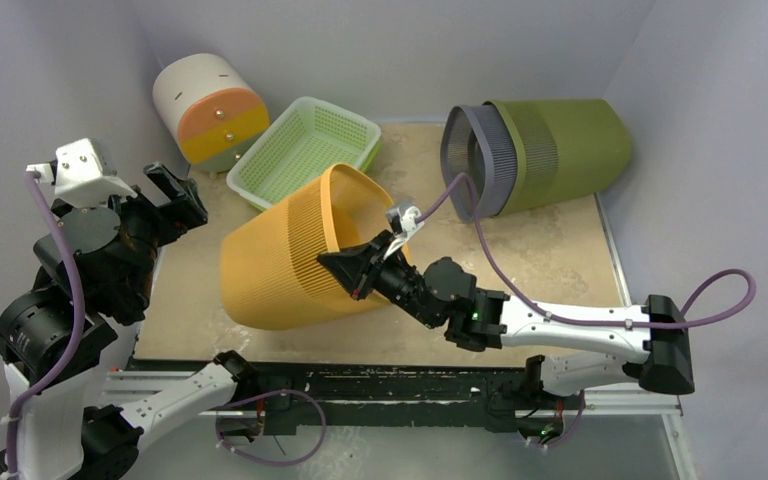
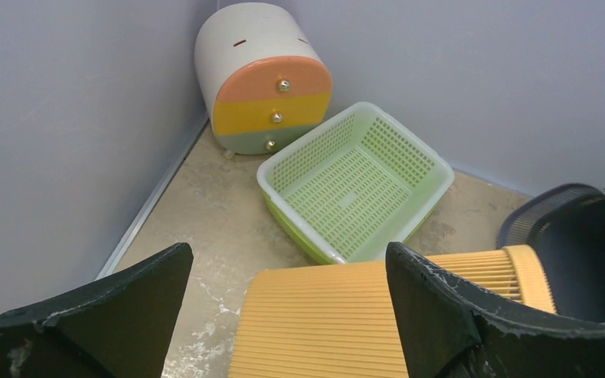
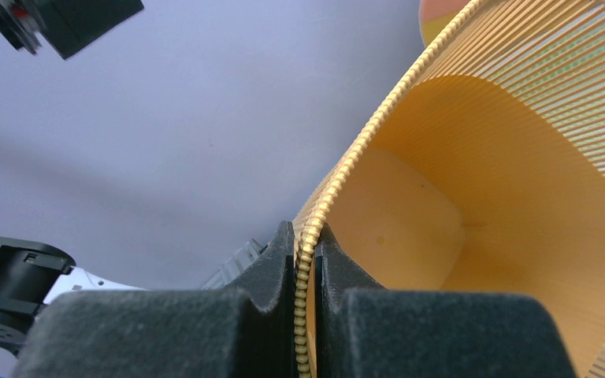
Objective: Turn the large container upside down
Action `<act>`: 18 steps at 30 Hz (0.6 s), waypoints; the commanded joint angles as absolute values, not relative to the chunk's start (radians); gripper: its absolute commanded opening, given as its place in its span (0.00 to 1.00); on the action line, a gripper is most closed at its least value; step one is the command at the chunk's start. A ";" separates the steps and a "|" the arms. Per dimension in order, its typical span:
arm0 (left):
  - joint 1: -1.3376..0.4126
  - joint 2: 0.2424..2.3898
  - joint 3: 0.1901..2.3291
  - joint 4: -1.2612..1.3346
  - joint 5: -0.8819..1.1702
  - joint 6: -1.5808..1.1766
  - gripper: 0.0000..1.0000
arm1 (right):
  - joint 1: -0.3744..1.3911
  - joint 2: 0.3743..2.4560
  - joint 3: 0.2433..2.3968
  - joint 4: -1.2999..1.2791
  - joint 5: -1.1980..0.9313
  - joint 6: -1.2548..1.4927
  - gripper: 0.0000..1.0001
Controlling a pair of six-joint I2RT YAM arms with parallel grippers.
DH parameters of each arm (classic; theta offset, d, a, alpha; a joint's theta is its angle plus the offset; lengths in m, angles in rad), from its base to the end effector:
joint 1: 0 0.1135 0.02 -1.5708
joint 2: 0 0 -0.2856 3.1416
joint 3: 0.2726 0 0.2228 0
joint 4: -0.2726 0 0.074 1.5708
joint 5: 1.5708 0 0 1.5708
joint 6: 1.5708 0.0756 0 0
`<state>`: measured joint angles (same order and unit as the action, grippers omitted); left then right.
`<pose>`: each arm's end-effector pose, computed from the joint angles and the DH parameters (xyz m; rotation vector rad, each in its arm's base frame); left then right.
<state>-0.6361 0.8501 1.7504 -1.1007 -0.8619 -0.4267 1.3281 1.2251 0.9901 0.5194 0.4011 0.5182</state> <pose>0.0652 0.0232 0.5090 -0.4286 1.6459 -0.0283 0.0968 0.2683 0.4309 -0.1997 1.4163 1.2995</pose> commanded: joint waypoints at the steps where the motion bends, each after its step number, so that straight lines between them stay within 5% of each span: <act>1: -0.638 0.872 1.769 -1.095 -0.846 -0.419 0.89 | 1.327 1.211 0.874 0.985 0.451 0.605 0.00; 18: -0.638 0.890 1.735 -1.085 -0.816 -0.444 0.89 | 1.327 1.458 0.847 1.277 0.452 0.729 0.00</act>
